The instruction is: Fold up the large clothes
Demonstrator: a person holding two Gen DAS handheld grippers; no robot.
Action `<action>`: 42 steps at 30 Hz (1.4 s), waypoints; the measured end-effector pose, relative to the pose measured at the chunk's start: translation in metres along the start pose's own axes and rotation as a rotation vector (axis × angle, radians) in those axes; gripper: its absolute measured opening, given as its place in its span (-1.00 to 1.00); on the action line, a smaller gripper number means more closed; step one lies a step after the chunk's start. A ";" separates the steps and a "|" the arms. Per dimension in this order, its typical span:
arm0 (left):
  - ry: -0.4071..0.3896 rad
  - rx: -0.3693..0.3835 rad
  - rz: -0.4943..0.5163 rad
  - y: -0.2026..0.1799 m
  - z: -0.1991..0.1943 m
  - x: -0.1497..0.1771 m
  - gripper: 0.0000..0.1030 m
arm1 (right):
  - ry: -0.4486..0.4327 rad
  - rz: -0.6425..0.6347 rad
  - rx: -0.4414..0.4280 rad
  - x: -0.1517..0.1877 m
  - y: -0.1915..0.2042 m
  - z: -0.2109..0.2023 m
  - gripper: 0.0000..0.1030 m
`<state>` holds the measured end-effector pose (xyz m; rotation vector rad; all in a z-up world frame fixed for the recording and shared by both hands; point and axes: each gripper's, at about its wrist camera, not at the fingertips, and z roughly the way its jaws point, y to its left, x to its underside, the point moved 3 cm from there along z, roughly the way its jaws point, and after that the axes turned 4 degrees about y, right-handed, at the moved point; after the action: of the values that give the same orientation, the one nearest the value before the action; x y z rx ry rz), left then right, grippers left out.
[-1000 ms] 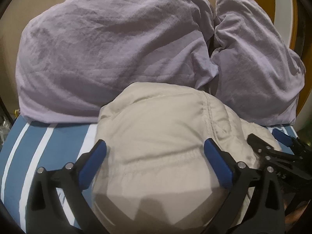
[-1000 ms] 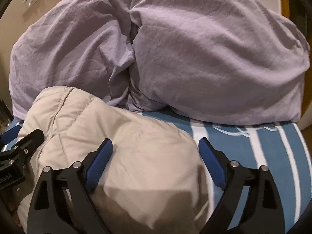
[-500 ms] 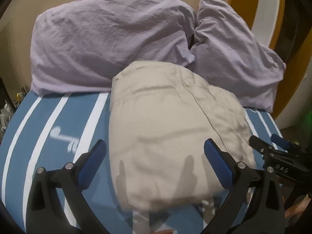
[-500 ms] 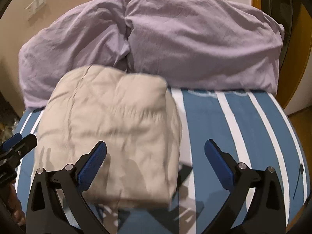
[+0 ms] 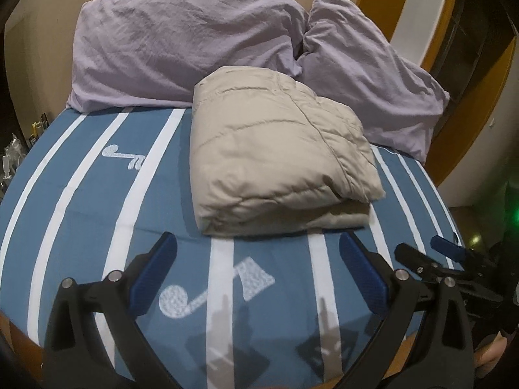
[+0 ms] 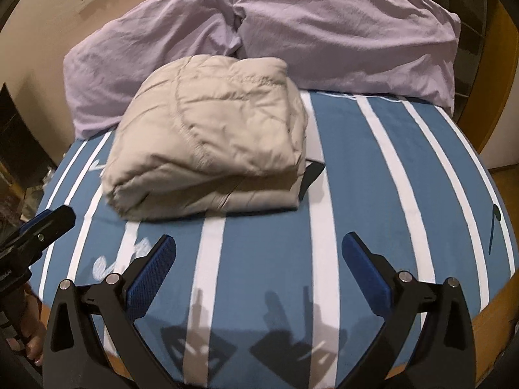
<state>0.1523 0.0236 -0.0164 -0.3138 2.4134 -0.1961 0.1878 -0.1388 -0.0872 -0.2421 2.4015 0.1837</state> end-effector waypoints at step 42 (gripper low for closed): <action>0.026 0.051 -0.017 0.001 -0.008 0.019 0.94 | 0.000 -0.014 -0.032 0.011 0.014 -0.004 0.97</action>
<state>0.1332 0.0196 -0.0220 -0.3103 2.4279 -0.2707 0.1739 -0.1270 -0.0907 -0.2738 2.3974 0.2154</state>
